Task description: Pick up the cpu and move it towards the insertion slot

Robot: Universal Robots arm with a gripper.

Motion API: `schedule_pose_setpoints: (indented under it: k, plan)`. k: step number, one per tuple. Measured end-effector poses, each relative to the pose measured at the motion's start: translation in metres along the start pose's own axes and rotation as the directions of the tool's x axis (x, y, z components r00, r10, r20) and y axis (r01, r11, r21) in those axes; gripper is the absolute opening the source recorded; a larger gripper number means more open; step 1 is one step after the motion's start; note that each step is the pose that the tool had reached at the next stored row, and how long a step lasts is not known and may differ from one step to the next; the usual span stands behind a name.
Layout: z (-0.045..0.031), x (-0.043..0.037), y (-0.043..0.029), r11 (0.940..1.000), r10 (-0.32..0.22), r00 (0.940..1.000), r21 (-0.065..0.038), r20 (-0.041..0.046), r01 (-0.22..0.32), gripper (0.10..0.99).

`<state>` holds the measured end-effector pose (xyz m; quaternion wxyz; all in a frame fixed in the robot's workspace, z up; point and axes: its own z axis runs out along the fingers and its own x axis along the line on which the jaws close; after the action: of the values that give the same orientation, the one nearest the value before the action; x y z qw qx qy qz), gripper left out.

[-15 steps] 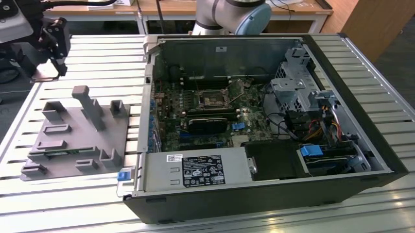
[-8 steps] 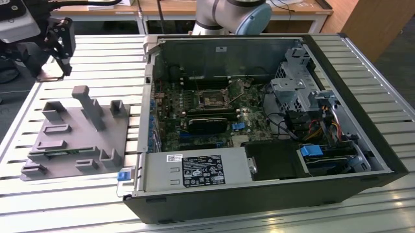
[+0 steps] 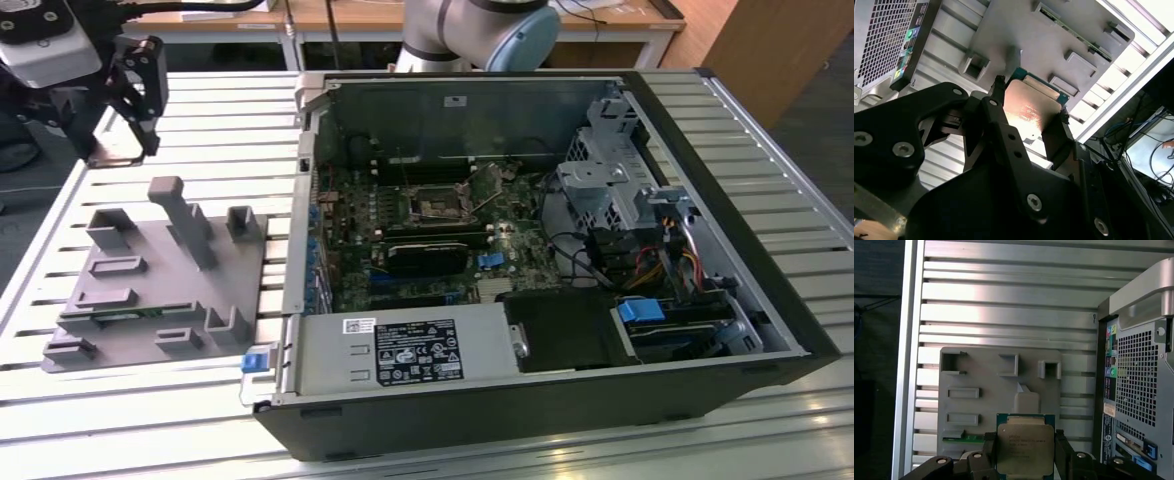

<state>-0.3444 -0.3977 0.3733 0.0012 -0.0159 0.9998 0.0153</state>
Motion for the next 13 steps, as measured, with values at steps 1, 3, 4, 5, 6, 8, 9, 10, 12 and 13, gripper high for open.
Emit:
schedule_pose_setpoints:
  k: [1,3,4,5,6,8,9,10,12,13]
  plan:
    - [0.0000,-0.0011,0.0000,1.0000,0.000,1.0000,0.000,0.0000,0.000,0.545]
    - [0.0000,-0.0034,-0.0001,1.0000,0.000,1.0000,0.000,0.0000,0.000,0.545]
    - [0.0000,-0.0048,-0.0001,1.0000,0.000,1.0000,0.000,-0.0001,0.000,0.545]
    - [0.0000,-0.0062,-0.0002,1.0000,0.000,1.0000,0.000,-0.0001,0.000,0.545]
    - [0.0000,-0.0077,-0.0002,1.0000,0.000,1.0000,0.000,-0.0001,0.000,0.545]
    - [0.0000,-0.0105,-0.0003,1.0000,0.000,1.0000,0.000,0.0000,0.000,0.545]
    - [0.0000,-0.0119,-0.0003,1.0000,0.000,1.0000,0.000,-0.0001,0.000,0.545]
    - [0.0000,-0.0133,-0.0003,1.0000,0.000,1.0000,0.000,-0.0001,0.000,0.545]
    - [0.0000,-0.0162,-0.0004,1.0000,0.000,1.0000,0.000,-0.0001,0.000,0.545]
    - [0.0000,-0.0178,-0.0004,1.0000,0.000,1.0000,0.000,-0.0001,0.000,0.545]
